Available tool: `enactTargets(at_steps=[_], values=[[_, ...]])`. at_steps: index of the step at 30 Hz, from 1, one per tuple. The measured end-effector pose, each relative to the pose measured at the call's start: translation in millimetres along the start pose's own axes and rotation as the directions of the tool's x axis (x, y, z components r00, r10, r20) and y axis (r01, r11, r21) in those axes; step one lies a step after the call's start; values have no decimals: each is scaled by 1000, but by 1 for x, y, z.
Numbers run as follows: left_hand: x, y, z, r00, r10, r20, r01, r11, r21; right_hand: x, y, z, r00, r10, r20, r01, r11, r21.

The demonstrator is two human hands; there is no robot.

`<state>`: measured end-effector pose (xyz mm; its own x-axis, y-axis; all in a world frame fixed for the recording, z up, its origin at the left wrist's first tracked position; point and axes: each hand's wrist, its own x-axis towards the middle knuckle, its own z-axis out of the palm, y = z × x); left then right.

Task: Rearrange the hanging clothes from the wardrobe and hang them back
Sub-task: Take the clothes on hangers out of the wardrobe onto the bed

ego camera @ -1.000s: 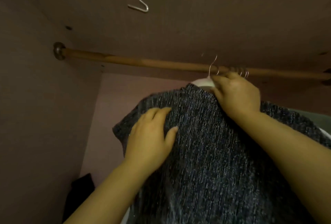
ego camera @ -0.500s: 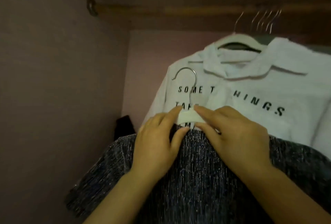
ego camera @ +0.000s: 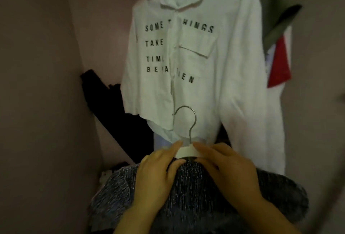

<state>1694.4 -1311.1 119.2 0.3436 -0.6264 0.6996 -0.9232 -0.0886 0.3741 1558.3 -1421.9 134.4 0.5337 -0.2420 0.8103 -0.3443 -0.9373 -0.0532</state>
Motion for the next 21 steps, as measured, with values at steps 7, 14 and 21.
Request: enactTargets(at_steps=[7, 14, 21], values=[[-95, 59, -11, 980, 114, 162, -89, 983, -158, -121, -59, -88, 974, 228, 16, -222, 961, -168], [-152, 145, -29, 929, 320, 186, -232, 895, -382, -201, -109, -200, 905, 424, -30, -408, 848, -337], [-228, 251, -68, 819, 562, 113, -398, 699, -594, -294, -190, -326, 822, 543, -173, -542, 652, -530]])
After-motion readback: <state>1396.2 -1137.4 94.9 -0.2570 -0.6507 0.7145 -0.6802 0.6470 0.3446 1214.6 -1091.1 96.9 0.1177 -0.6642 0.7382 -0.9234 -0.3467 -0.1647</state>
